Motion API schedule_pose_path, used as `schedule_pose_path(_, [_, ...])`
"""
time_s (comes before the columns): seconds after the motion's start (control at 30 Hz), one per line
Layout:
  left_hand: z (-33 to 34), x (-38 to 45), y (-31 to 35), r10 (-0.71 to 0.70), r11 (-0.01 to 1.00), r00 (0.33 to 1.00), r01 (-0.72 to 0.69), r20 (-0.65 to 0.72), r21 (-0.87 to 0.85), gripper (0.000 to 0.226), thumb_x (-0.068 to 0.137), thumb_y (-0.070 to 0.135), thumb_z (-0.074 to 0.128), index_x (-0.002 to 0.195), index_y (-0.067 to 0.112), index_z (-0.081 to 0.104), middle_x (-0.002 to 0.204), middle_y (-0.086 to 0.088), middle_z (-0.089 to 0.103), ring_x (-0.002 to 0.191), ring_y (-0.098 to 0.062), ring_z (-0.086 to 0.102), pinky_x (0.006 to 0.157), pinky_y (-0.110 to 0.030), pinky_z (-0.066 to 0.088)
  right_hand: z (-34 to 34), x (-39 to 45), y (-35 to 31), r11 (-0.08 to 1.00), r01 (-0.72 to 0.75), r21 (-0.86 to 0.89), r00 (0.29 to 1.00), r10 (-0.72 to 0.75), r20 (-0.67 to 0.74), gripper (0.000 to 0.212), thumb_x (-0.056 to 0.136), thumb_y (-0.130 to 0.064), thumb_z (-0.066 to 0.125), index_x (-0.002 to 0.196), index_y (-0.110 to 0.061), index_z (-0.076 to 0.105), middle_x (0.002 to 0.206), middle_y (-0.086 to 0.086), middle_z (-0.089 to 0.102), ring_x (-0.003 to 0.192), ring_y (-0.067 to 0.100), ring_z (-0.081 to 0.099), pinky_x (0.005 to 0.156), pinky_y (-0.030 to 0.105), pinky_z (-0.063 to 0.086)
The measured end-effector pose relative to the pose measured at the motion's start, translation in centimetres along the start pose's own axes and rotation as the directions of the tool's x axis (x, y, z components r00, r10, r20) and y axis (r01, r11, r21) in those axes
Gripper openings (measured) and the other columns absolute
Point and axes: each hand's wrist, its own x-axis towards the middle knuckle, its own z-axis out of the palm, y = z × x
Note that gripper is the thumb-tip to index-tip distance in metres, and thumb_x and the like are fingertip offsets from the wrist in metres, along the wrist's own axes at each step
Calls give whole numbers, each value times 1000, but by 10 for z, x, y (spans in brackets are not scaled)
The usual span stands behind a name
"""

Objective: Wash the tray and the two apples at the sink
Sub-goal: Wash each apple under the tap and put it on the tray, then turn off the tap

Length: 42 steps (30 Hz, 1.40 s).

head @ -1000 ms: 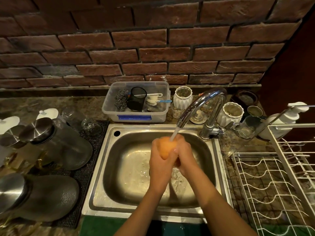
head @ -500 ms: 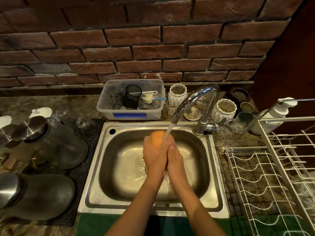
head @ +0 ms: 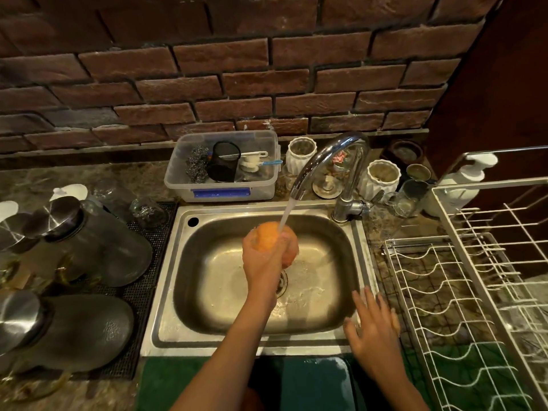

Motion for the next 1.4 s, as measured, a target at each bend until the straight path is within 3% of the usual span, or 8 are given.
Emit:
schedule_pose_path(0.1, [0,-4,-1,-11,1000,1000,11,-7,11,73,76,41,83,135,39,41,115,12,55,103,-9,60,68,-19,51,15,-11,23,984,10,-177,997,3,72,69,96,-51,37,159,-29,17,166,-4,-10,153,22,-17,123,46,-11])
schedule_pose_path(0.27, [-2,-7,-5,-15,999,1000,14,23,30,70,73,42,84,129,41,41,122,7,54,106,-13,60,70,-22,53,19,-16,26,970,51,-240,999,-49,14,69,96,-53,31,158,-25,21,168,3,4,155,25,-4,123,45,-8])
schedule_pose_path(0.37, [-3,-7,-7,-20,999,1000,20,15,41,78,73,40,84,138,34,41,127,2,53,110,-18,60,78,-30,55,18,-12,24,958,35,-283,999,-28,29,70,96,-52,33,158,-24,20,167,3,2,155,26,-4,121,43,-12])
schedule_pose_path(0.47, [-4,-8,-8,-3,997,1000,3,0,74,78,73,38,84,138,34,41,128,0,53,108,-17,59,73,-26,54,19,-10,23,949,18,-314,999,-7,34,69,95,-52,32,157,-24,21,166,3,2,154,26,-3,121,43,-14])
schedule_pose_path(0.67, [-16,-23,-9,18,985,999,-24,35,168,71,67,44,85,123,46,40,112,18,49,101,-10,55,67,-25,51,24,-9,26,937,32,-348,999,-26,21,69,94,-51,30,157,-23,25,166,6,7,155,27,3,123,50,-5])
schedule_pose_path(0.87, [-43,-55,-11,55,931,996,-77,71,358,84,62,43,86,134,37,43,126,4,49,108,-21,55,87,-43,58,21,-12,23,937,55,-345,998,-60,-4,69,94,-50,27,157,-23,22,167,6,5,154,27,0,122,51,-3])
schedule_pose_path(1.17, [-70,-139,-52,140,781,966,-242,216,576,89,54,57,81,127,60,32,123,19,43,113,-10,50,91,-32,48,20,-12,22,948,52,-314,998,-56,-4,68,95,-49,24,158,-23,18,168,5,3,155,28,-1,123,52,0])
schedule_pose_path(1.4, [-81,-196,-96,159,652,908,-392,388,649,92,58,52,83,138,44,35,124,23,35,110,7,37,94,-16,36,20,-12,24,945,68,-319,997,-72,-3,66,97,-47,28,158,-22,22,168,6,5,154,31,3,123,55,6])
